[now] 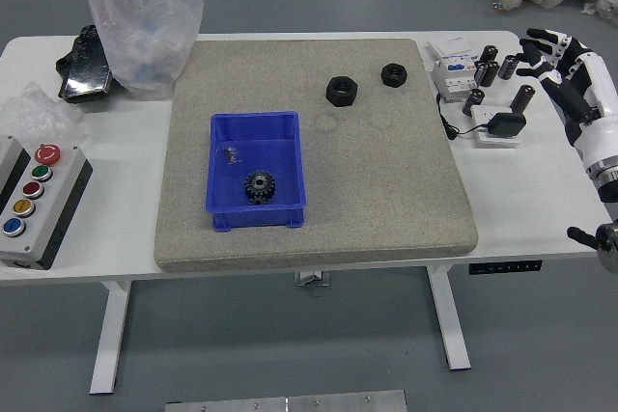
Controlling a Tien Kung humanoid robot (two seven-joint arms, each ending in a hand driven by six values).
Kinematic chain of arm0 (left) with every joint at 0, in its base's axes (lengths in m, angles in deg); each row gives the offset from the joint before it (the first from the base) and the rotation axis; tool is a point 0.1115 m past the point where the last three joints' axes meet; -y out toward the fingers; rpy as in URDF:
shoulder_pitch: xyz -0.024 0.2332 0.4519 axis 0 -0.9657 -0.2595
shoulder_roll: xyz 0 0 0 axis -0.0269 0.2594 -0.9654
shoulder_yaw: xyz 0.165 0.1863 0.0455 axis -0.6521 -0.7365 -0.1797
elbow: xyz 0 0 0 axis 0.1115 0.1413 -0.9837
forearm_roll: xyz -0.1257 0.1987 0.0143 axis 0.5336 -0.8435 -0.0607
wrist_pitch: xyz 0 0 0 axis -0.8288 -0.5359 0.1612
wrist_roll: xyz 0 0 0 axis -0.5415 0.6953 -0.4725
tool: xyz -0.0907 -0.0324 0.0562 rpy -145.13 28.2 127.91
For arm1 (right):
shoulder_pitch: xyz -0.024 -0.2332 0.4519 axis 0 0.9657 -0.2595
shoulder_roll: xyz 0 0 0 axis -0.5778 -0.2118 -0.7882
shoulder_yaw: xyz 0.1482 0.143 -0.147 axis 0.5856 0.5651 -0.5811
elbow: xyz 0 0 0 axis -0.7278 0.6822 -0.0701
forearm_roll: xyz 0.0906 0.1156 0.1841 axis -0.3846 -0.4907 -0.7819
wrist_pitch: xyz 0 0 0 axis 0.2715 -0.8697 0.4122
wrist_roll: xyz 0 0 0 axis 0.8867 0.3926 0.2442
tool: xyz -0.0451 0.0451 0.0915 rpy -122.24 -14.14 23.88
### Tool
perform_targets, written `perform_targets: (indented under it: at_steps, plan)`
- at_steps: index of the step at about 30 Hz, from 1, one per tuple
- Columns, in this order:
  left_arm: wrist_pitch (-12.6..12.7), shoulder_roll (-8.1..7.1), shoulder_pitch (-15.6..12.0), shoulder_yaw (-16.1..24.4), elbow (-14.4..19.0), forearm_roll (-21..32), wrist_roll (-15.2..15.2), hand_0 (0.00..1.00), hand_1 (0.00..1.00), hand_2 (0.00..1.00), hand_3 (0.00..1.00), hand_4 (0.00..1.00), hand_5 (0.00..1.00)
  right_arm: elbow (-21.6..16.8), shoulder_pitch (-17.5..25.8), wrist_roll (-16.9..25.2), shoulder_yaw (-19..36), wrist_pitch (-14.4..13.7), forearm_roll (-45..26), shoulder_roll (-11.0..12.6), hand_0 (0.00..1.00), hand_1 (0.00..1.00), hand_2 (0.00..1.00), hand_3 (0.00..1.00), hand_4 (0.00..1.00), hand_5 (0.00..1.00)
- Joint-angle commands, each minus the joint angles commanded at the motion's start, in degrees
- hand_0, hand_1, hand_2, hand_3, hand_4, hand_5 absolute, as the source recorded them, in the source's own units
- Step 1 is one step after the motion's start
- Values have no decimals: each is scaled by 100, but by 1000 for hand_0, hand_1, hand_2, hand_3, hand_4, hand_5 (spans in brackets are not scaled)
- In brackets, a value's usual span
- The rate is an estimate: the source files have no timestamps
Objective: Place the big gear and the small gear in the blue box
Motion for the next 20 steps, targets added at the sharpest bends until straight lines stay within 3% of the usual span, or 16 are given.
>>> perform_targets:
  at_steps: [20]
  plan:
    - [15, 61, -57, 31, 6, 45, 30, 666, 642, 620, 669, 746, 393, 40, 47, 70, 13, 79, -322, -58, 636, 679, 719, 697, 866, 570]
